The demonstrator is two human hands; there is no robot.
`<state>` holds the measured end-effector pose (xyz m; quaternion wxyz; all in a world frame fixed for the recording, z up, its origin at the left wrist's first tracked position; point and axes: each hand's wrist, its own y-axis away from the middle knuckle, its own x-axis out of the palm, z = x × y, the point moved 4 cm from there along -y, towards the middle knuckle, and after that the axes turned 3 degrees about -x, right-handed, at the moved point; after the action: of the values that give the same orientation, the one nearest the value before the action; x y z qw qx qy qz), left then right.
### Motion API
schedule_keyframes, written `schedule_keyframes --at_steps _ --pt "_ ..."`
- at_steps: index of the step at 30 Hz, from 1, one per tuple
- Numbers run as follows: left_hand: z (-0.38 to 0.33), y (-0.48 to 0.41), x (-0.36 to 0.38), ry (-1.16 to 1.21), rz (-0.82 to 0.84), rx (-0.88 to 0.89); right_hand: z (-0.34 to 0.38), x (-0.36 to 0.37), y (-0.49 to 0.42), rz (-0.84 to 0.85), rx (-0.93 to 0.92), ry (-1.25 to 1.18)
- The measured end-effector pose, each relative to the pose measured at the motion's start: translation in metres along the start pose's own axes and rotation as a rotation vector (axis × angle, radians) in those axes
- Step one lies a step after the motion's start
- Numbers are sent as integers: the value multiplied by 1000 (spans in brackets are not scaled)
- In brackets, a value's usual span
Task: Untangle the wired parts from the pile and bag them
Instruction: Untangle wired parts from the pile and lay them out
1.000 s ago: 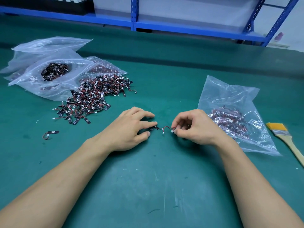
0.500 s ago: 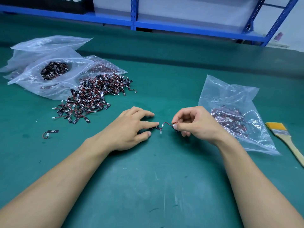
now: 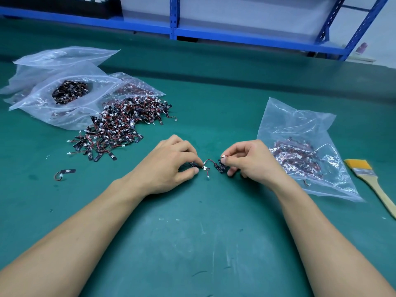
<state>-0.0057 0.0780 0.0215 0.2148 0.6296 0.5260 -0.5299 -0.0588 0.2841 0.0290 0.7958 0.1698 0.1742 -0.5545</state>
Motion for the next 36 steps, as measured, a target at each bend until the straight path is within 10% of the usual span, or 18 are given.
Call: schedule_keyframes --at_steps 36 --pt "31 8 -23 116 -92 -125 -6 -18 -6 -241 -155 236"
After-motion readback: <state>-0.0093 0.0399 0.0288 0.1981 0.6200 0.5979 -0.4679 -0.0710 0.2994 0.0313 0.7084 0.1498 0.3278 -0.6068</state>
